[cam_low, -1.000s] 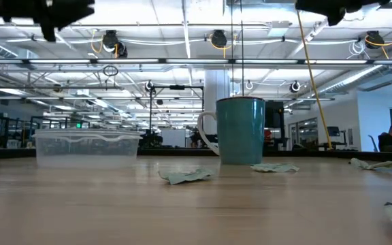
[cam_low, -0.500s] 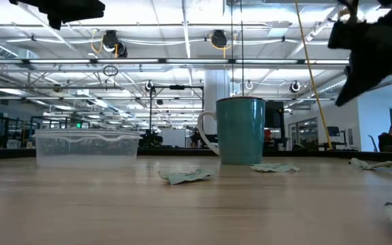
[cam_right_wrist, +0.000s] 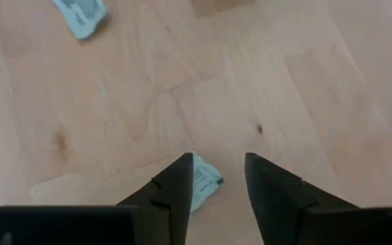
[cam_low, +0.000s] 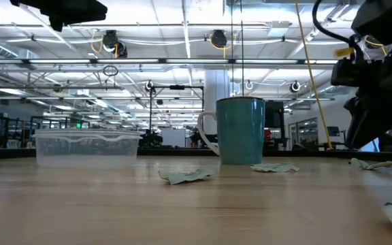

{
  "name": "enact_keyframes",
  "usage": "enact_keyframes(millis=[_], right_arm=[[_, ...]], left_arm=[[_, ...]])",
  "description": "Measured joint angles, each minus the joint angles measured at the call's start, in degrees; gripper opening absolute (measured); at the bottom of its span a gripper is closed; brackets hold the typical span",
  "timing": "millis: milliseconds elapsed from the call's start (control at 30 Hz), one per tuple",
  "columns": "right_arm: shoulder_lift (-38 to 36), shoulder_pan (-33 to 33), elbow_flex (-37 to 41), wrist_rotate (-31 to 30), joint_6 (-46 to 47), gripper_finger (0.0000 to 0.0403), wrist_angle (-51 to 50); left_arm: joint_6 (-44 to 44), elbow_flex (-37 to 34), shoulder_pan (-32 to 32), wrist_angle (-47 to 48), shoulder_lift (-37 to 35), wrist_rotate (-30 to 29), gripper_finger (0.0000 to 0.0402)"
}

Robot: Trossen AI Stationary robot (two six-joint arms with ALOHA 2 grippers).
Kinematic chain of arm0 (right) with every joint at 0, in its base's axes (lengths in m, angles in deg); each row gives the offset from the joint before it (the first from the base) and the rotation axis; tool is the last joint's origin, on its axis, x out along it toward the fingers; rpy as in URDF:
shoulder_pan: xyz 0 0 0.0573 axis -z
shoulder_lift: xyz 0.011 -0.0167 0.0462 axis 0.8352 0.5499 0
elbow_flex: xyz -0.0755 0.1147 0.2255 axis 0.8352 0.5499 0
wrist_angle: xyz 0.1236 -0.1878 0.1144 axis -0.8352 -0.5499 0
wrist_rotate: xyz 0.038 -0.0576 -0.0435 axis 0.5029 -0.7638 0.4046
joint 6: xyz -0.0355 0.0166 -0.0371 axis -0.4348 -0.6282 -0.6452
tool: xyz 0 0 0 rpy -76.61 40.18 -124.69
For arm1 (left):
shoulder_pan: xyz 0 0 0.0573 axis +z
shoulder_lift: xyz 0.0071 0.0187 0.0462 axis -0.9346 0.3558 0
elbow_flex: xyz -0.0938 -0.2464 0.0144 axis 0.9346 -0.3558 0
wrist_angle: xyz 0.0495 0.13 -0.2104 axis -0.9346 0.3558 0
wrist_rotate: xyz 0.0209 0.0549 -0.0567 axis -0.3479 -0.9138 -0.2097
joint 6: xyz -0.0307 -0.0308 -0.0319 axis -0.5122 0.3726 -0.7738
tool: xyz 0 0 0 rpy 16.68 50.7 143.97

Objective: Pick and place Stevia / Truvia into bins
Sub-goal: Put the green stevia packet into the transparent bin

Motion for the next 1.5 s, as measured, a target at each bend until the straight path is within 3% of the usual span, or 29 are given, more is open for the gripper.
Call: enact_keyframes(millis=[400,900,1167,1367,1500], right_arm=[[-0.1,0.0,7.4,3.6,4.8,0.0137,7.4],[-2.7,-0.1,10.5,6.3,2.1,0.0024,19.7],[-1.2,-0.5,10.5,7.9,-6.7,0.0002,41.0],[6.0,-0.5,9.2,7.0,-19.6,0.0001,67.3],[15.0,-0.5,-0.3,1.5,-31.9,0.0001,68.0]], left_arm=[[0.2,0.0,0.0,0.0,0.0,0.0,0.0129],[0.3,0.0,0.0,0.0,0.0,-0.1,0.0129],[0.1,0.0,0.0,0.0,0.0,-0.1,0.0129],[0.2,0.0,0.0,-0.1,0.0,-0.4,0.0129],[0.2,0.0,0.1,-0.1,0.0,-2.0,0.0129]])
